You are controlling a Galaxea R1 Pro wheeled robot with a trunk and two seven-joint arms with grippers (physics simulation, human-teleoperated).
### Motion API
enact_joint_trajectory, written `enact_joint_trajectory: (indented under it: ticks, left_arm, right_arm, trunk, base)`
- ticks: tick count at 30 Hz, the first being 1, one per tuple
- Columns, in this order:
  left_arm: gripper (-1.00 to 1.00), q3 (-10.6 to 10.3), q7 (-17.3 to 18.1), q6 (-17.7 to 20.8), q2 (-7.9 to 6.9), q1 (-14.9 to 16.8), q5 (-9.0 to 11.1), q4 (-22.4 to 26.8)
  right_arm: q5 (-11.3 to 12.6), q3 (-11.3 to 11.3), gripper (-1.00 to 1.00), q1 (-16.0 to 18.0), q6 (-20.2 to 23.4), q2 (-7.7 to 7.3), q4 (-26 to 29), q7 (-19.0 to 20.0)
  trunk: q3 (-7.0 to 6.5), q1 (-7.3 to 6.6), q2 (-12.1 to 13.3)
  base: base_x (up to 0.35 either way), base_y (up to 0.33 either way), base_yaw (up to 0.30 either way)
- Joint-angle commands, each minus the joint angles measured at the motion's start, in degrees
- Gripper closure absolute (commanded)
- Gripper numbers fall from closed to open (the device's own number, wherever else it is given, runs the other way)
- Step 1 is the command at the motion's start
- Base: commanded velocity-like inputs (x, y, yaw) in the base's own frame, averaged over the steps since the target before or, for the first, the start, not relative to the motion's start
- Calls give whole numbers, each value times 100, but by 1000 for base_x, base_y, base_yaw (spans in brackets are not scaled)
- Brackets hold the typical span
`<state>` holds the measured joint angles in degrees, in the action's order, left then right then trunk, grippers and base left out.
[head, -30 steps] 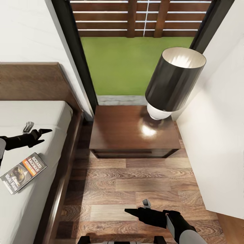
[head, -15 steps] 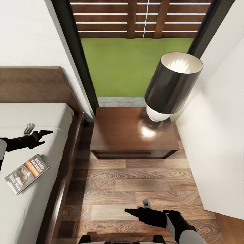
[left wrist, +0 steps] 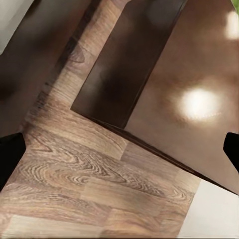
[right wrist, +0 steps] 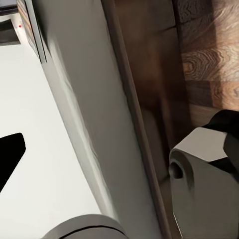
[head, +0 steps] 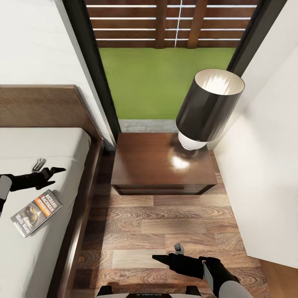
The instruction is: In the bedroom, move the book from the bed onto either nightstand, and place the two sandals side by side next to the bed.
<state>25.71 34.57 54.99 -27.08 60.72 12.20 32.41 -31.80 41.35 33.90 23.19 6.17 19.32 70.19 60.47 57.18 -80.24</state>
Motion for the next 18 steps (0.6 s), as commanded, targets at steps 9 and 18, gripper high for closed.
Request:
enact_joint_trajectory:
  ticks: [9,18]
  left_arm:
    - [-100,17,916,20,-7,-196,-45,-2]
    - [-100,13,1021,21,-5,-209,-44,-7]
  right_arm:
    - [-45,48,-100,3,54,7,12,30]
    - [-44,48,-100,3,54,7,13,30]
  trunk:
    - [-105,-132,240]
    - [-105,-132,240]
  base:
    - [0,0,0]
    - [0,0,0]
